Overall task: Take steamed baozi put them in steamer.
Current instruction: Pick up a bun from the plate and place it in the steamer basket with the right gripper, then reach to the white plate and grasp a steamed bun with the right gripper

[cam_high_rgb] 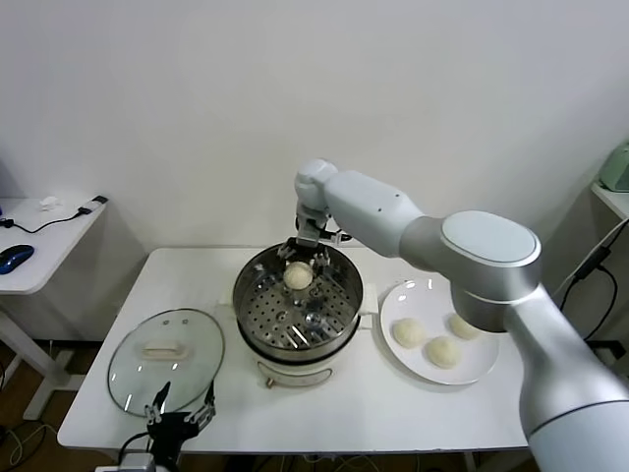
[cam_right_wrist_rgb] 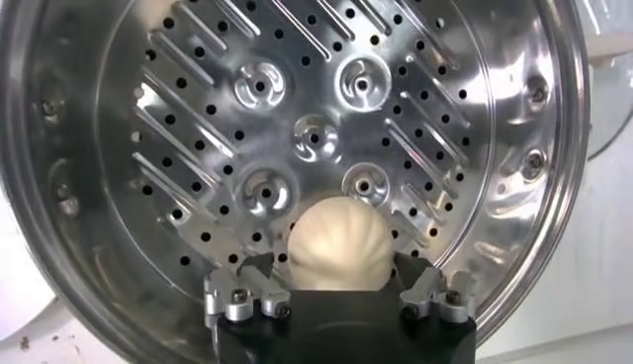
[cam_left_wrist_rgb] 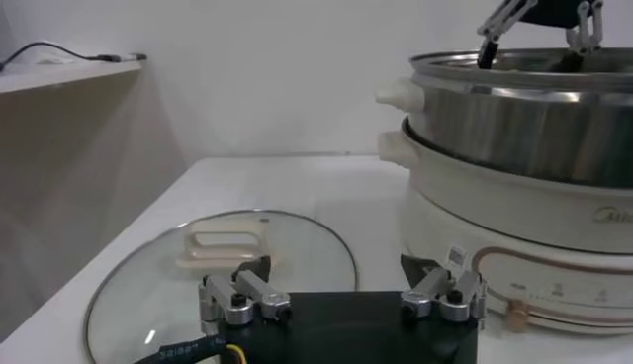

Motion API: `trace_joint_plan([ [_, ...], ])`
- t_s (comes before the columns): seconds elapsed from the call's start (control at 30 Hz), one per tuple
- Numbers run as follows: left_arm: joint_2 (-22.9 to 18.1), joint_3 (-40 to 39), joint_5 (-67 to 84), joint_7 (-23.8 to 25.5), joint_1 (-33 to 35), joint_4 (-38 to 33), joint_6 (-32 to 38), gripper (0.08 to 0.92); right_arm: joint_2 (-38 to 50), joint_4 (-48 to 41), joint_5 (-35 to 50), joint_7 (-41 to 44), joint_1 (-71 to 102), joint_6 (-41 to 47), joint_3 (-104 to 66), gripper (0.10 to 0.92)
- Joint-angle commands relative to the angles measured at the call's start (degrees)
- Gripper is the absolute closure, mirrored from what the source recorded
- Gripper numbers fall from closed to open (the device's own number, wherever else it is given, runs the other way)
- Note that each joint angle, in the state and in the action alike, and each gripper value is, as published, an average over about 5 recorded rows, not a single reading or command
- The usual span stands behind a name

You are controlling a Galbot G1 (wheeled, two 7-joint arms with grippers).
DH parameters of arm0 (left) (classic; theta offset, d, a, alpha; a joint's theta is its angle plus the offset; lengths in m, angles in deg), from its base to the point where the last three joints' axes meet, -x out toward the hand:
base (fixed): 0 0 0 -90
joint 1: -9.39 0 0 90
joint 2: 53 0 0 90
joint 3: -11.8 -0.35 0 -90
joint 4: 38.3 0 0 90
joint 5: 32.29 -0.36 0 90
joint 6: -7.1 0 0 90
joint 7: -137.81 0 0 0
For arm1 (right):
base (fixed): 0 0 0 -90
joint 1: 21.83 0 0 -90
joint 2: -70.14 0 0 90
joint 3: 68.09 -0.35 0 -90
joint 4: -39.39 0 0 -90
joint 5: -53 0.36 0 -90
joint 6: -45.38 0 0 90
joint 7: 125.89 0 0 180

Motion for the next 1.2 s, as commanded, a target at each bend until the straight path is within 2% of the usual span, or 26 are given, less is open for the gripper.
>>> trace_joint_plan([
  [0.03, -0.1, -0.13, -0.24, 0.06, 0.27, -0.59, -0.14, 0.177, 6.36, 8.28, 17.19, 4.3, -8.33, 3.2, 5.41, 0.203],
  [0.2, -0.09, -0.25, -0.39, 0.06, 0.56, -1.13, -0.14, 0.177, 17.77, 22.2, 36.99, 5.19, -20.97, 15.86, 17.57, 0.202],
  [0.27, -0.1, -0.28, -0.43, 0.06, 0.62, -1.35, -0.17, 0.177, 23.57, 27.92, 40.92, 4.19, -25.28, 23.24, 22.85, 0.203],
  [0.5, -0.29, -0.42, -0.62, 0.03, 0.66, -1.78, -0.18, 0.177, 43.23, 44.57, 38.95, -2.58, -34.25, 43.79, 35.57, 0.202],
  [0.7, -0.51, -1.11, -1.06, 0.03, 0.54, -1.78, -0.11, 0.177, 53.08, 55.67, 41.37, -9.52, -30.87, 56.46, 40.9, 0.203],
  [0.9, -0.56, -0.86, -0.94, -0.01, 0.92, -1.98, 0.21, 0.177, 56.5, 56.57, 40.71, -15.5, -16.67, 63.71, 31.27, 0.203],
  [1.2, -0.96, -0.71, -0.94, -0.05, 1.75, -2.24, 0.45, 0.177, 50.39, 46.02, 35.78, -18.47, 1.31, 67.83, 16.11, 0.203],
])
